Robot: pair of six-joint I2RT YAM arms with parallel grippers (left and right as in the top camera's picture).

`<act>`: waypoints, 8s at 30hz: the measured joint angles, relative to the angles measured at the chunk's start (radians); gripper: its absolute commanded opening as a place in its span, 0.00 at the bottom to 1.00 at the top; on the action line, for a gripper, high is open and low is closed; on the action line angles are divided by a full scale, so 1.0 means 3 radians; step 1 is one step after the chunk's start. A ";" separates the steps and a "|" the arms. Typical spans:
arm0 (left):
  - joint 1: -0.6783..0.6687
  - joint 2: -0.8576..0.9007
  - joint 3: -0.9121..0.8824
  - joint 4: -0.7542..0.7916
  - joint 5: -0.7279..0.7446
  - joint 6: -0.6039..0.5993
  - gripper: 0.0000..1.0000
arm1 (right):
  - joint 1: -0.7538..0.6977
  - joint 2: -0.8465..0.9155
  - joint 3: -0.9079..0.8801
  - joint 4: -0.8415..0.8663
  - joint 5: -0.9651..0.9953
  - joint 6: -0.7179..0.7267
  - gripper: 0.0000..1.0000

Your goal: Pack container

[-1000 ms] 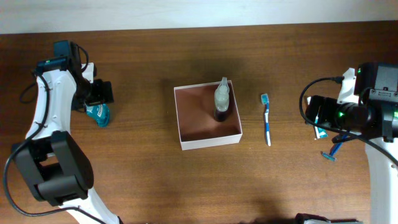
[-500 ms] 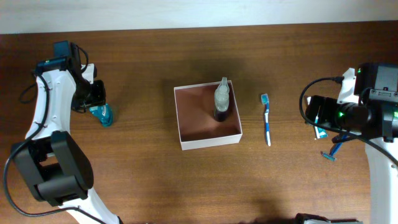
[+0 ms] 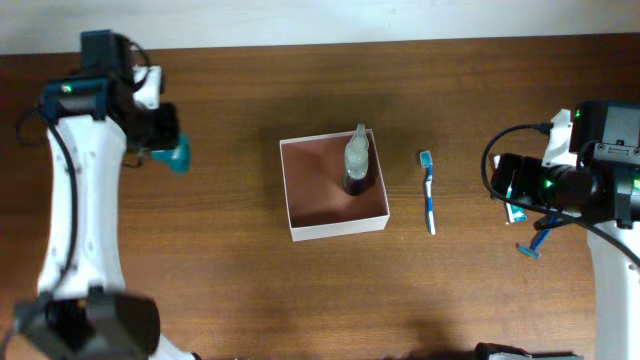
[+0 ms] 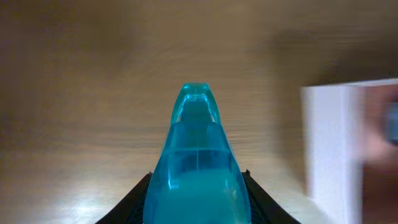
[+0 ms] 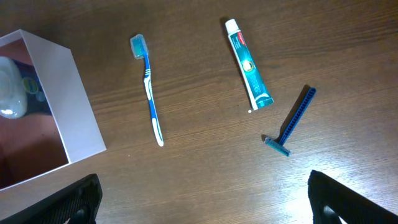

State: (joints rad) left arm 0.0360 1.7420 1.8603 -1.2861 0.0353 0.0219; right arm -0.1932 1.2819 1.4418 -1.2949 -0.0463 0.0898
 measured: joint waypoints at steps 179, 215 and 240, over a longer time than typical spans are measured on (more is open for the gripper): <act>-0.0075 -0.0151 0.0575 -0.0397 -0.0465 -0.0411 0.96 | 0.0777 0.2703 -0.0014 0.0843 0.0277 0.0113 0.04; -0.0075 -0.0151 0.0573 -0.0402 -0.0458 -0.0411 0.96 | 0.1025 0.1147 0.0490 0.0581 0.0393 -0.0234 0.64; -0.0075 -0.0151 0.0573 -0.0403 -0.0456 -0.0411 0.96 | 0.0703 0.2555 -0.0163 0.1043 0.0067 -0.0036 0.60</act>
State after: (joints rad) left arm 0.0135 1.6966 2.0323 -1.4071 -0.1017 -0.1013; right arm 0.0177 2.0483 1.3930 -0.9821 -0.0261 0.0792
